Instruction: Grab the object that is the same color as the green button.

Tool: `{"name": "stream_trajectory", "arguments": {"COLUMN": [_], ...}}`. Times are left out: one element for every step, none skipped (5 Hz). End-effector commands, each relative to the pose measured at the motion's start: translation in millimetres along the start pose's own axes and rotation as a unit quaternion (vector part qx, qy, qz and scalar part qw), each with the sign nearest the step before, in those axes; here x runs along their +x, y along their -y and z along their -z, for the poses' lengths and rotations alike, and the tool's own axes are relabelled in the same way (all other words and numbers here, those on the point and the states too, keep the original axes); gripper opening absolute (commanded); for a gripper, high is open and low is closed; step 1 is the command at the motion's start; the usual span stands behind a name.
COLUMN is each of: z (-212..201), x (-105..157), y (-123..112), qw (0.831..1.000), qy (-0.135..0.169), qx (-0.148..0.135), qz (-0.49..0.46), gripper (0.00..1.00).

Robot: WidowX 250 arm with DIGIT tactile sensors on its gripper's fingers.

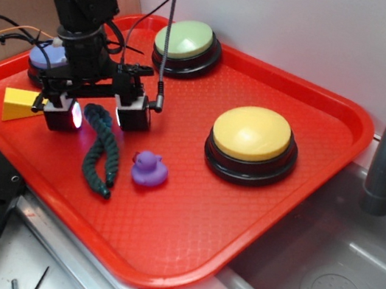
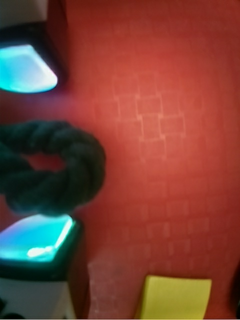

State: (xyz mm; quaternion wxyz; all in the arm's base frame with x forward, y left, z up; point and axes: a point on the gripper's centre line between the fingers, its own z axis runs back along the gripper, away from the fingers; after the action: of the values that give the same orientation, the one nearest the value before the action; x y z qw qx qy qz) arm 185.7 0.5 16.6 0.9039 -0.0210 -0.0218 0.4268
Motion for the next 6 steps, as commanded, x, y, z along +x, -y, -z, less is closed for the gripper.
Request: {"name": "stream_trajectory", "arguments": {"z": [-2, -5, -15, -61, -113, -163], "x": [-3, -2, -1, -3, -5, -5], "y": [-1, 2, -3, -26, -26, -19], "qw": [1.0, 0.998, 0.994, 0.994, 0.985, 0.97], "qy": [0.003, -0.003, -0.011, 0.008, 0.05, 0.055], "qx": [-0.001, -0.003, -0.032, -0.047, -0.025, 0.034], "qz": [0.027, 0.055, 0.101, 0.093, 0.162, 0.233], "gripper": [0.0, 0.0, 0.0, 0.0, 0.0, 0.0]}}
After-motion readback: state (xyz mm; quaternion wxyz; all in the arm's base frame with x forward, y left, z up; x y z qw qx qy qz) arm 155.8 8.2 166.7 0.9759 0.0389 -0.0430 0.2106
